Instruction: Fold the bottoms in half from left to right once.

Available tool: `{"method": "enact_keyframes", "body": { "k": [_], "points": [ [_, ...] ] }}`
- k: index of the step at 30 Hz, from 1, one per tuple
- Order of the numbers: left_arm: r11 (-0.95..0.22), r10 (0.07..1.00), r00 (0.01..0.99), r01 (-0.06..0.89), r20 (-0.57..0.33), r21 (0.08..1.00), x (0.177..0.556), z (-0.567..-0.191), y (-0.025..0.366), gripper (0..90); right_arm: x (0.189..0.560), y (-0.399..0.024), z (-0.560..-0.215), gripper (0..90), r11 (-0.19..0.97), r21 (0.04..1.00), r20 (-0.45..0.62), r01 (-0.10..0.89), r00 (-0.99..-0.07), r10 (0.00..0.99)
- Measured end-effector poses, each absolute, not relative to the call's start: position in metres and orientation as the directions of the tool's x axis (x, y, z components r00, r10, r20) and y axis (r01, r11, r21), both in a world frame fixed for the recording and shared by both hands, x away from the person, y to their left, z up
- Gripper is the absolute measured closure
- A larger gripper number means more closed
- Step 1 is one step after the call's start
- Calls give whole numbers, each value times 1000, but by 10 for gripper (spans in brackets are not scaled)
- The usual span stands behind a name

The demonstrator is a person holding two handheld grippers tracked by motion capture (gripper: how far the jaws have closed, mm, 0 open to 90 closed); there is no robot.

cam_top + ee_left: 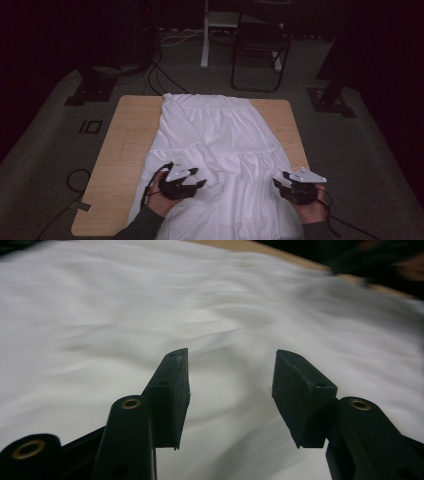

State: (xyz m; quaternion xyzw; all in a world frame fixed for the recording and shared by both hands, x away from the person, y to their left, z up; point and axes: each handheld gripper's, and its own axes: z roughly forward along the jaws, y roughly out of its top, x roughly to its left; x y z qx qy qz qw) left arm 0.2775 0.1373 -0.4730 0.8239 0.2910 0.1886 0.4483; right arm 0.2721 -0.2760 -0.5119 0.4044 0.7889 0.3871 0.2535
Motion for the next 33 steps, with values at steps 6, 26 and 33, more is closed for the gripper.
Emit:
{"method": "enact_keyframes", "body": {
  "k": [6, 26, 33],
  "points": [
    [-359, 803, 592, 384, 72, 851, 270, -480, 207, 479, 278, -212, -498, 565, 440, 812, -92, 383, -661, 745],
    [-252, 882, 456, 666, -116, 703, 270, -555, 278, 528, 311, -118, -528, 351, 479, 716, 60, 508, -728, 683],
    [-290, 889, 456, 610, -28, 737, 261, -527, 276, 876, 303, -122, -522, 874, 521, 721, 19, 458, -764, 645]
  ]
}}
